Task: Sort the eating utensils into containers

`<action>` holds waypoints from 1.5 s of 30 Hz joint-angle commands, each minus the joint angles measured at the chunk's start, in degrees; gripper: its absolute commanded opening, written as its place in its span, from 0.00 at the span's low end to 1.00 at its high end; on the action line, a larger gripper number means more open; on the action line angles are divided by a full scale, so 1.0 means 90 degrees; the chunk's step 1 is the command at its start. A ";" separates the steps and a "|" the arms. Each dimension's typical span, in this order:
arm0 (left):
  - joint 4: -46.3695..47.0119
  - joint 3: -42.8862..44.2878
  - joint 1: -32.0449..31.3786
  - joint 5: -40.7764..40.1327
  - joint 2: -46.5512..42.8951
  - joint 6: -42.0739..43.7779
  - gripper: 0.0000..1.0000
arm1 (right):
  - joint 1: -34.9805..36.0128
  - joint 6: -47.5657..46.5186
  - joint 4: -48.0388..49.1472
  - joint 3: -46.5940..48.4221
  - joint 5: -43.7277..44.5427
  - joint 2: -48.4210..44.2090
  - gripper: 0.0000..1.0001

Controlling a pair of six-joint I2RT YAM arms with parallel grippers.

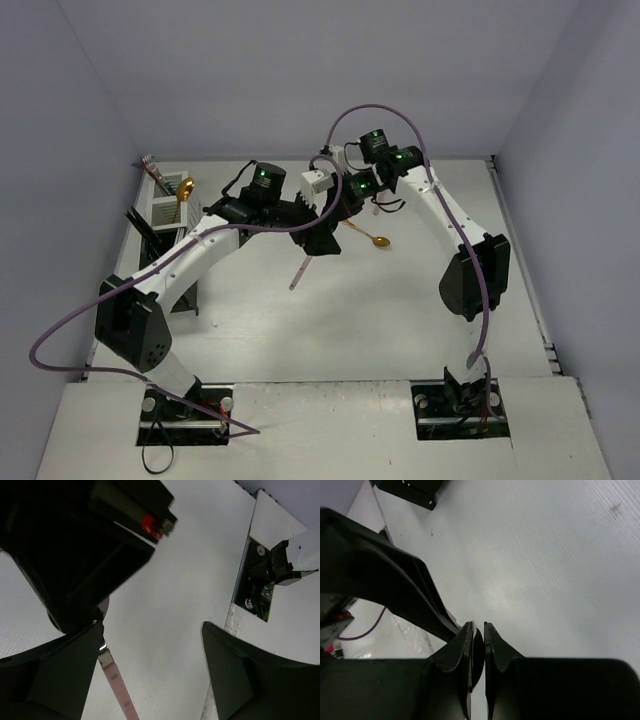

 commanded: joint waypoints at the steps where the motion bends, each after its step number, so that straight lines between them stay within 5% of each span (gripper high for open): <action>1: -0.0197 0.0443 -0.0017 -0.0020 0.0185 0.0078 0.70 | 0.0072 -0.0054 -0.0073 0.0000 0.0304 -0.0567 0.00; 13: -0.0973 0.0308 0.0019 -0.0573 -0.0008 0.0981 0.49 | 0.0387 -0.0257 -0.0083 -0.0199 0.0907 -0.0891 0.00; 28: -0.0578 -0.0067 0.0059 -0.0757 -0.0405 0.1106 0.44 | 0.0728 -0.0183 -0.0152 -0.0210 0.1423 -0.1017 0.00; 39: 0.0587 -0.0637 -0.0017 -0.1516 -0.0774 0.0354 0.39 | 0.0439 0.0750 -0.0112 0.0039 0.0286 -0.0618 0.00; 45: 0.0671 -0.0749 -0.0017 -0.1576 -0.0850 0.0290 0.21 | 0.0237 0.0877 -0.0103 -0.0012 0.0051 -0.0552 0.00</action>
